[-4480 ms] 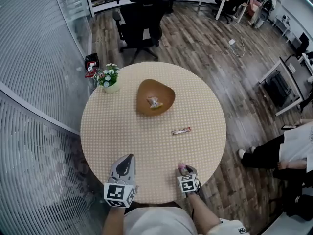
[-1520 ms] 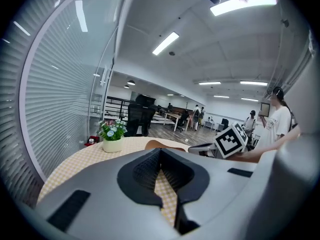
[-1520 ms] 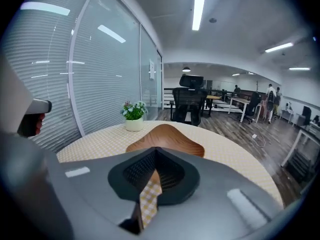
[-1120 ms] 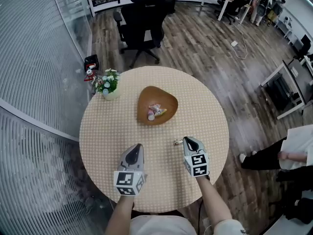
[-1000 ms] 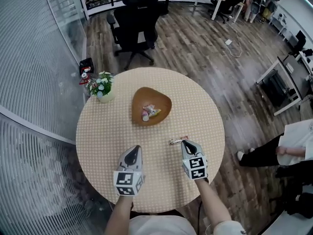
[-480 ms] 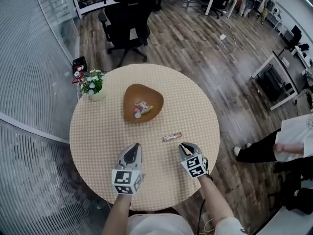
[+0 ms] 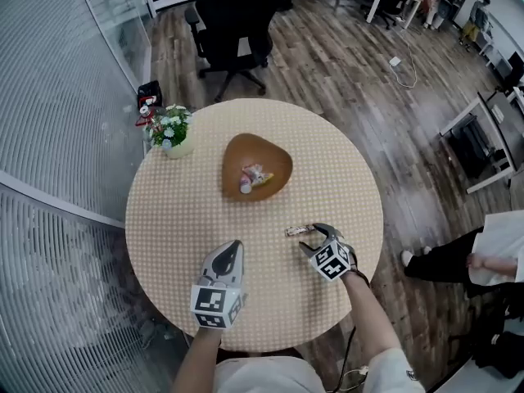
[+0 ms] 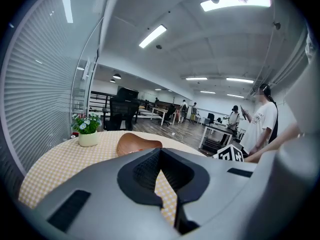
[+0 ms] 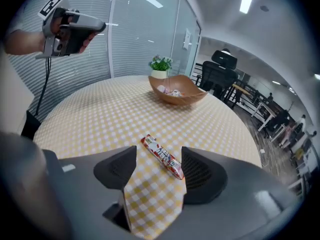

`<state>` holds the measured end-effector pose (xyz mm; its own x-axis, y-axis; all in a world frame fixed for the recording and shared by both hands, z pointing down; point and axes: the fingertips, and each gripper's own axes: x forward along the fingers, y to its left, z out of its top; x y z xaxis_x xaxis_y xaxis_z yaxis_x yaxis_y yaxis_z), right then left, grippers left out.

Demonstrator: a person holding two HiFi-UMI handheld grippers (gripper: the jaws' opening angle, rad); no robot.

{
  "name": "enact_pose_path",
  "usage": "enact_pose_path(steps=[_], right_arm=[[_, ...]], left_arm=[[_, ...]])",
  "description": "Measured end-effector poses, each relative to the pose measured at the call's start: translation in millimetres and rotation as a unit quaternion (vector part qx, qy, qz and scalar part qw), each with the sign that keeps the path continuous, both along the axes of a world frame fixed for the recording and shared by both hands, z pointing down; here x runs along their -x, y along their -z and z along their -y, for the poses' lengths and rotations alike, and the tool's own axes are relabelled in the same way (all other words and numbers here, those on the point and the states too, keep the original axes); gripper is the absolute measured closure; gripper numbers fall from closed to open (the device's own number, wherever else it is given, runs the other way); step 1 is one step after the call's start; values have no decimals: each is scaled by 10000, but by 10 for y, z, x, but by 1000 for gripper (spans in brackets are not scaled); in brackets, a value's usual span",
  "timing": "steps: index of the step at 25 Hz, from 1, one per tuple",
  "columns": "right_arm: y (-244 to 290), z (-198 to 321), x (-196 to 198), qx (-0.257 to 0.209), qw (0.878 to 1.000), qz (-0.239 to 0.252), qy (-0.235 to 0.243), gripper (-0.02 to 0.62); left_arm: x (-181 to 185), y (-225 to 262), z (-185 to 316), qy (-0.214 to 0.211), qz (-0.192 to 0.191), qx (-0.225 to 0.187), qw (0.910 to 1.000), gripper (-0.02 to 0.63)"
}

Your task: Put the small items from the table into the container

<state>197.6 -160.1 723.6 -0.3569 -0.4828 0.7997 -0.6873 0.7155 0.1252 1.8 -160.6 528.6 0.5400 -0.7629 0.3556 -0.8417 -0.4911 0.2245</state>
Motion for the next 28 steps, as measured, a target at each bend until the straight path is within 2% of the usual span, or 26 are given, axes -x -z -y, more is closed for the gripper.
enact_pose_path(steps=[9,15,18,22,28], right_arm=[[-426,245,94,418,9970,-320,572,325],[-547,303,93,1028,9940,112,363,322],[-509,279,62,1165,9928,105,265,373],[-495,245,104,1109,9933,-36,316,481],[-477,149,136,1045,9945,103,-15,494]], left_arm=[[280,-181,22,262,147,195,9994,606],[377,-236,67,369,177,275,9988,606],[371,-211,74,360,172,295,9988,606],[347,-220,103,318,156,282,9990,606],[335,-196,66,266,121,279,9992,606]])
